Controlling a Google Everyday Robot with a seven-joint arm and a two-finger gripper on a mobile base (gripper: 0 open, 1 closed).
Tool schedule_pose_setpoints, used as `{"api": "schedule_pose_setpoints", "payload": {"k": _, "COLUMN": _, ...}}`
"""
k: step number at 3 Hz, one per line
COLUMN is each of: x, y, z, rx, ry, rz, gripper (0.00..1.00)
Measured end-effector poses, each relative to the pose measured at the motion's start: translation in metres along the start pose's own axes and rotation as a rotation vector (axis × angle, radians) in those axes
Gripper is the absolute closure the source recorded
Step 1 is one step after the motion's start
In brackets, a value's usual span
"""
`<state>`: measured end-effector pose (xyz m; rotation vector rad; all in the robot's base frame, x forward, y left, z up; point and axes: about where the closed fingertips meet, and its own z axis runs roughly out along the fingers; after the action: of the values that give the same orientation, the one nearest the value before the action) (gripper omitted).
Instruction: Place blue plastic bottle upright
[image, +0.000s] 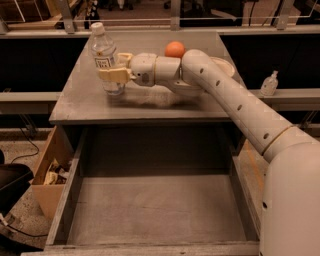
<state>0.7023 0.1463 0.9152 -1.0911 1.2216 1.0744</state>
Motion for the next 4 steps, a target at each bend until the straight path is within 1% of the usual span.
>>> {"api": "schedule_pose_setpoints", "payload": {"k": 1, "x": 0.0061, "y": 0.0032, "z": -0.0004, "rx": 0.002, "ry": 0.017, "rz": -0.001, "gripper": 1.00}}
{"api": "schedule_pose_setpoints", "payload": {"k": 2, "x": 0.0160, "y": 0.0047, "z": -0.0062, "rx": 0.015, "ry": 0.026, "rz": 0.017, "gripper": 1.00}}
{"api": "schedule_pose_setpoints", "payload": {"k": 3, "x": 0.0156, "y": 0.0063, "z": -0.0032, "rx": 0.010, "ry": 0.025, "rz": 0.017, "gripper": 0.83}}
{"api": "schedule_pose_setpoints", "payload": {"k": 4, "x": 0.0153, "y": 0.0081, "z": -0.0002, "rx": 0.005, "ry": 0.024, "rz": 0.017, "gripper": 0.59}}
